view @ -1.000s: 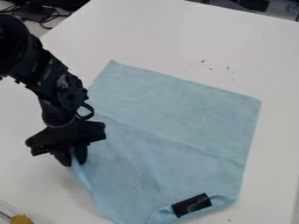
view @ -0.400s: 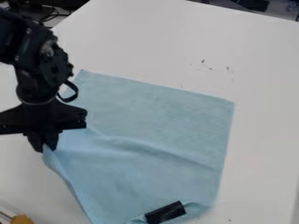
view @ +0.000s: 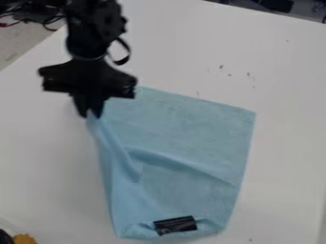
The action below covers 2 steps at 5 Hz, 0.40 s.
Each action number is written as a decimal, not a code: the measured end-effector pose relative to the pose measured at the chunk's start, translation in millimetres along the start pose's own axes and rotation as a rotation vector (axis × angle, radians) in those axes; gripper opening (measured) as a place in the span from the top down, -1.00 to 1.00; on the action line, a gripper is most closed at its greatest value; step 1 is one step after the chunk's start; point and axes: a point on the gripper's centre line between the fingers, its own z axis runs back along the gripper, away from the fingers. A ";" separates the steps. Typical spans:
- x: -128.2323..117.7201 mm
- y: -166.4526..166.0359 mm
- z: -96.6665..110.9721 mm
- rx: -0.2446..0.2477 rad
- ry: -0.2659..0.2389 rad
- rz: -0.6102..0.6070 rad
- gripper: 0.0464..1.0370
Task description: Fold the cloth from bottom left to top right
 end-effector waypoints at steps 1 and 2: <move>20.5 -41.1 4.9 -0.009 0.037 -0.097 0.93; 38.0 -81.8 6.7 -0.027 0.093 -0.174 0.93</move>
